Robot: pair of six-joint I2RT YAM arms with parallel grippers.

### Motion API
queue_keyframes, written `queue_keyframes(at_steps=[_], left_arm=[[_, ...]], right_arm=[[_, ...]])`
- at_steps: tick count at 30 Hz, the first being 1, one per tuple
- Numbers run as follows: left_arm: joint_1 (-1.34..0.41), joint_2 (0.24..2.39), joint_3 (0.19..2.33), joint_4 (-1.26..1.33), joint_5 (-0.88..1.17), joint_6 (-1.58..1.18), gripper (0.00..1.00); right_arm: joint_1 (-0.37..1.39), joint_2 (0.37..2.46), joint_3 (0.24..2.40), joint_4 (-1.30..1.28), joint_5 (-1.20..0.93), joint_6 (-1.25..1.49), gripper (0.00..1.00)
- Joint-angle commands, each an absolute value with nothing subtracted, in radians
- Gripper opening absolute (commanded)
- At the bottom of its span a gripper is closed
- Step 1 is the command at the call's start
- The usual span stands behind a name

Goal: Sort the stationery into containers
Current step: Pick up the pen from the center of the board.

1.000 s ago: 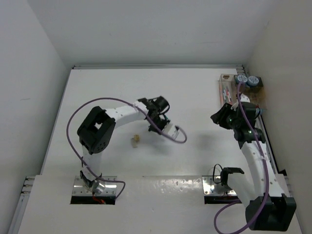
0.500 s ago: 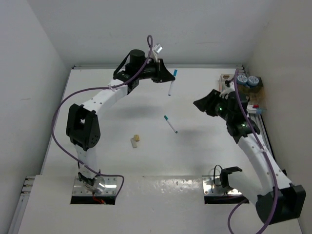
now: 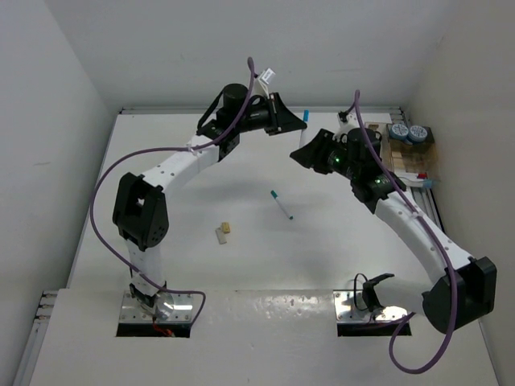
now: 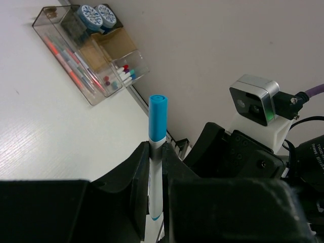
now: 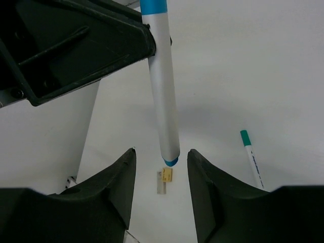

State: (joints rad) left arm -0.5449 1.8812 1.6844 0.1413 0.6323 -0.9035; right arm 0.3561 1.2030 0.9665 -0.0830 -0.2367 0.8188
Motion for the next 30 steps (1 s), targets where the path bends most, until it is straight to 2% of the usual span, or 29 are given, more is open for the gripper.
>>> queue_keyframes(at_steps=[1, 7, 11, 14, 18, 20, 22, 24, 25, 26, 27, 28, 30], left_arm=[[-0.555, 1.832, 1.675, 0.215, 0.663, -0.943, 0.0], [-0.56, 1.825, 1.661, 0.213, 0.675, -0.928, 0.0], [-0.564, 1.815, 1.649, 0.215, 0.68, -0.916, 0.0], [-0.575, 1.816, 1.654, 0.213, 0.692, -0.911, 0.0], [-0.581, 1.81, 1.652, 0.21, 0.704, -0.902, 0.0], [-0.58, 1.812, 1.646, 0.225, 0.719, -0.9, 0.0], [-0.577, 1.812, 1.635, 0.242, 0.726, -0.899, 0.0], [-0.572, 1.812, 1.626, 0.242, 0.724, -0.896, 0.09], [-0.569, 1.795, 1.618, 0.255, 0.724, -0.893, 0.34], [-0.56, 1.792, 1.617, 0.253, 0.716, -0.89, 0.48], [-0.554, 1.789, 1.62, 0.218, 0.704, -0.884, 0.94], [-0.543, 1.784, 1.627, 0.203, 0.68, -0.873, 1.0], [-0.505, 1.766, 1.629, 0.173, 0.655, -0.841, 1.0]], right_arm=[[0.362, 1.21, 1.017, -0.041, -0.222, 0.81, 0.44], [0.364, 1.213, 1.02, -0.041, -0.224, 0.805, 0.41], [0.364, 1.219, 1.028, -0.048, -0.235, 0.802, 0.34], [0.364, 1.229, 1.029, -0.048, -0.244, 0.801, 0.26], [0.364, 1.232, 1.028, -0.041, -0.252, 0.778, 0.06], [0.364, 1.226, 1.028, -0.052, -0.247, 0.775, 0.01], [0.361, 1.213, 1.023, -0.058, -0.224, 0.764, 0.0], [0.35, 1.203, 1.011, -0.066, -0.209, 0.767, 0.0], [0.332, 1.192, 1.008, -0.072, -0.206, 0.769, 0.0], [0.327, 1.186, 1.0, -0.084, -0.201, 0.769, 0.0], [0.318, 1.177, 0.991, -0.089, -0.195, 0.769, 0.0], [0.292, 1.166, 0.983, -0.094, -0.183, 0.769, 0.0], [0.264, 1.12, 0.941, -0.106, -0.167, 0.775, 0.0]])
